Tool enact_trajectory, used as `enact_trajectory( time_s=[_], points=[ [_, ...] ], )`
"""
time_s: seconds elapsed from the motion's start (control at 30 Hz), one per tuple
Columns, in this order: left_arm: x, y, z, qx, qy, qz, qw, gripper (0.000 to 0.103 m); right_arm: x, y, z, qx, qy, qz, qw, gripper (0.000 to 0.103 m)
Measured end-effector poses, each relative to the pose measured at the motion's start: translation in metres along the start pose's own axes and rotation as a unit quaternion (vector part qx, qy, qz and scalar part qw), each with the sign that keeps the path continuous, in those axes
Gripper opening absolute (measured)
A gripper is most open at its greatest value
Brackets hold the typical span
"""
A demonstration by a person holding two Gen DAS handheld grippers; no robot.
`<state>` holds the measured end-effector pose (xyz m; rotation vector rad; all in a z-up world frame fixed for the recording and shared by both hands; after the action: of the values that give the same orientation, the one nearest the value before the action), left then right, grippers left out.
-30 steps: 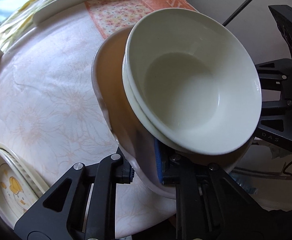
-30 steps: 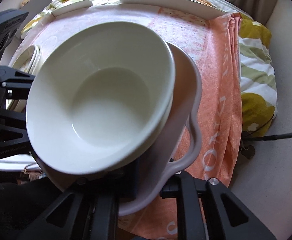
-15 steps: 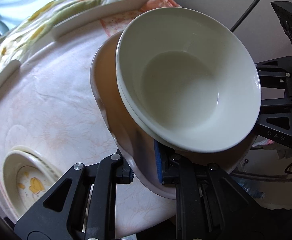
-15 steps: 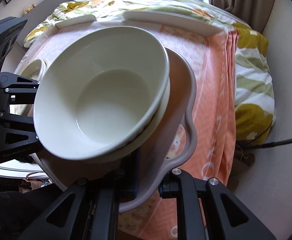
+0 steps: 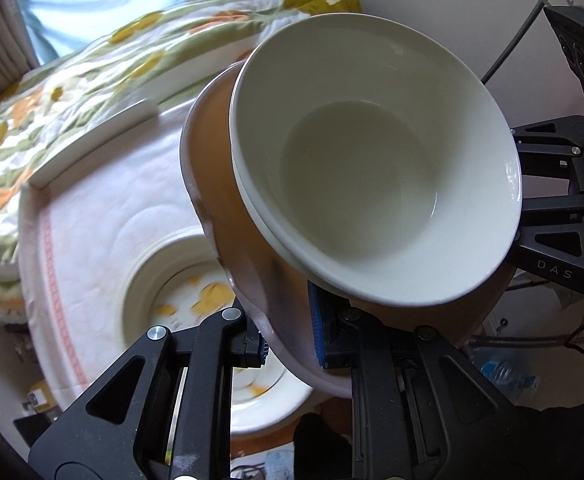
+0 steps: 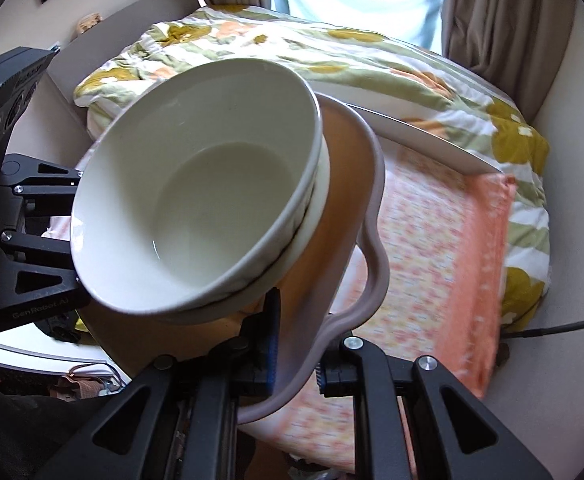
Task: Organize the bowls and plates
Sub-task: 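Lift the pink dish with bowls, lower it onto the plate stack, open both grippers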
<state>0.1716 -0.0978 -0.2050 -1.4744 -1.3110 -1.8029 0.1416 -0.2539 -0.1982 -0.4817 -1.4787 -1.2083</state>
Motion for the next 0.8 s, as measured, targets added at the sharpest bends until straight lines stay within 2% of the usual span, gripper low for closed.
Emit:
enact_trajectory(
  time_s=[0.2, 0.4, 0.57, 0.8],
  points=[
    [0.004, -0.046, 0.045, 0.007, 0.012, 0.020, 0.9997, 0.014, -0.028, 0.008, 0.066, 0.000, 0.012, 0.006, 1.000, 0.014],
    [-0.006, -0.086, 0.072, 0.008, 0.010, 0.042, 0.9990, 0.014, -0.057, 0.004, 0.107, -0.022, 0.018, 0.017, 0.999, 0.013],
    [-0.024, -0.095, 0.089, 0.016, -0.002, 0.053, 0.9985, 0.014, -0.073, 0.005, 0.122, -0.040, 0.011, 0.022, 0.999, 0.013],
    [-0.040, -0.093, 0.099, 0.012, -0.011, 0.051, 0.9986, 0.013, -0.087, 0.005, 0.126, -0.048, -0.005, 0.027, 0.998, 0.014]
  ],
)
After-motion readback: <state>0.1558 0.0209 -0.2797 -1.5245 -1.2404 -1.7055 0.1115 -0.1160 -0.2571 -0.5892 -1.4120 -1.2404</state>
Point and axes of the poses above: each gripper's, at about its wrist camera, not at the fingertips, and x roughly against the way its jaws point, z to its left, y to its top, the point moved 1 cm from there along -x, roughly the way its jaws point, and after that the axes turned 2 degrees about y, right-handed, at the moved point
